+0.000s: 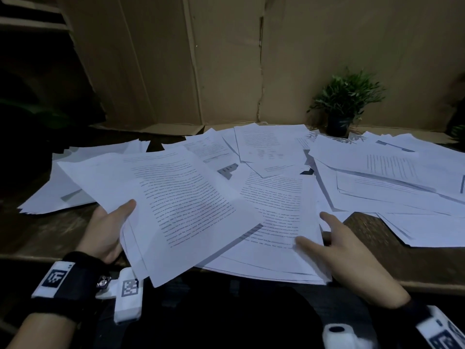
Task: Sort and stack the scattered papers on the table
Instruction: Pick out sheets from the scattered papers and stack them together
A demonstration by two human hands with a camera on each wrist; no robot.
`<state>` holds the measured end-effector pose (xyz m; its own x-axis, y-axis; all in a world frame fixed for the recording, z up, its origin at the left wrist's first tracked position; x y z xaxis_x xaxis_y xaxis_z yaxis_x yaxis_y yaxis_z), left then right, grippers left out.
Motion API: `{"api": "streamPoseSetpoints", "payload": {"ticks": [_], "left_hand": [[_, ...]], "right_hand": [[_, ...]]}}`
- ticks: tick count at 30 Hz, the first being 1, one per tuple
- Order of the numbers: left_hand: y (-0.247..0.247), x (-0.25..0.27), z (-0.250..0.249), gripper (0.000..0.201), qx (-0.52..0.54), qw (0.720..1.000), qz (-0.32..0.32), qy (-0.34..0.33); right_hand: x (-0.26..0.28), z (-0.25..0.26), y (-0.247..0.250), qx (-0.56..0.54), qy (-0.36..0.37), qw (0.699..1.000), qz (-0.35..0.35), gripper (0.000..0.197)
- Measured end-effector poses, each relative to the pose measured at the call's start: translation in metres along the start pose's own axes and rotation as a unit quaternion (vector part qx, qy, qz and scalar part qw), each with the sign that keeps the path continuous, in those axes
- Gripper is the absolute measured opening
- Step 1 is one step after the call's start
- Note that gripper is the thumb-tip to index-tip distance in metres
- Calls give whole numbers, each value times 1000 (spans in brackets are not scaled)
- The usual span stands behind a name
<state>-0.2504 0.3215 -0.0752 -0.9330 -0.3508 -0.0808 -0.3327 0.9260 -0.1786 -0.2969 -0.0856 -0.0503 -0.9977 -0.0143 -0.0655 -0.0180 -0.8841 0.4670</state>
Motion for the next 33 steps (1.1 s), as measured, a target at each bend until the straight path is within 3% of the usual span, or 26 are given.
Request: {"api": "streamPoseSetpoints", "payload": {"ticks": [7, 11, 15, 18, 22, 26, 30, 33], "left_hand": [[0, -2, 1, 38, 2, 1000, 13, -7], [0, -2, 1, 38, 8, 1000, 18, -6], [-1, 0, 1, 36, 5, 1000, 12, 4], [-2, 1, 1, 36, 5, 1000, 12, 13], [-1, 0, 1, 36, 24, 1000, 7, 15], [11, -6, 6, 36, 46, 998, -45, 3], [13, -4, 5, 36, 53, 995, -89, 2], [11, -3, 5, 35, 49, 995, -87, 10]], "right_hand": [[1, -3, 21, 4, 33, 999, 7, 69], [-4, -25, 44, 86, 29, 996, -12, 54], [-19, -30, 47, 98, -24, 995, -8, 14], [-28, -29, 38, 46, -56, 997, 36, 21], [-25, -22, 22, -39, -33, 991, 124, 30], [-25, -25, 38, -171, -1, 984, 47, 38], [-33, -36, 61, -210, 46, 975, -56, 39], [-44, -44, 86, -224, 60, 962, -145, 35]]}}
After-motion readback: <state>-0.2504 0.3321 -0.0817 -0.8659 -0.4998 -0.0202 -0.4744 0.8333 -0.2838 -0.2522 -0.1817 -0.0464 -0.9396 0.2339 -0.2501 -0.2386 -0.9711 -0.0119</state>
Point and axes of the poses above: each hand's wrist, its own x-axis away from the middle knuckle, its own y-axis out of the back of the hand, z = x × y, the point moved 5 cm from there along -x, towards the middle knuckle, and after that the axes turned 4 degrees about -z, right-handed, at the moved point
